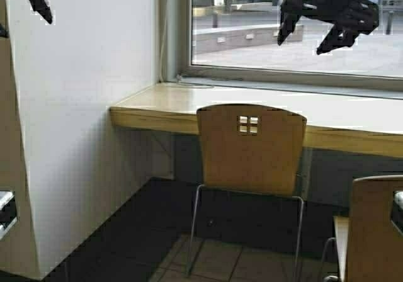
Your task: Push the chairs under the table
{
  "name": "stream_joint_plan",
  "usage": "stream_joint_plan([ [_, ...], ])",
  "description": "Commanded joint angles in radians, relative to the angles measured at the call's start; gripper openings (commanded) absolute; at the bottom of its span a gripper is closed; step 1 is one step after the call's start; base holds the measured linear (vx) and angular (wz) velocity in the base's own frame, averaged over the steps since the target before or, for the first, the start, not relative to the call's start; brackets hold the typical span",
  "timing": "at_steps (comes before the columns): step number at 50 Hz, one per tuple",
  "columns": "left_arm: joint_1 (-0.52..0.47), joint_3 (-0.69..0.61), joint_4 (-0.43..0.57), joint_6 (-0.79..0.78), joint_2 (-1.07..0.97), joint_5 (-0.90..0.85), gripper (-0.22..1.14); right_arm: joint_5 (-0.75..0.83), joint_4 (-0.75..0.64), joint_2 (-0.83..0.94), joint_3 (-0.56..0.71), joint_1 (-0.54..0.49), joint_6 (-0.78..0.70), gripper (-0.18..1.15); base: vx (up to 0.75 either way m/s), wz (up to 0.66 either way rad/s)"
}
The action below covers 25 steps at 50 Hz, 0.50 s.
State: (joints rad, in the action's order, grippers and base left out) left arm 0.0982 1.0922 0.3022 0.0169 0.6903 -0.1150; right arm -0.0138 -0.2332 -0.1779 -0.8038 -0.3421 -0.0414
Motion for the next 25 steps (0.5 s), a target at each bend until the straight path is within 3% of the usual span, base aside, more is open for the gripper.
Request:
stream_joint_plan([
  [1, 0.002, -0.011, 0.002, 0.005, -0.003, 0.006, 0.99, -0.012, -0.006, -0.011, 0.035, 0.0, 0.0, 1.03, -0.26, -0.35],
  [25, 0.002, -0.014, 0.002, 0.012, -0.018, 0.005, 0.99, -0.026, -0.008, -0.011, 0.048, 0.0, 0.0, 1.03, -0.24, -0.39],
])
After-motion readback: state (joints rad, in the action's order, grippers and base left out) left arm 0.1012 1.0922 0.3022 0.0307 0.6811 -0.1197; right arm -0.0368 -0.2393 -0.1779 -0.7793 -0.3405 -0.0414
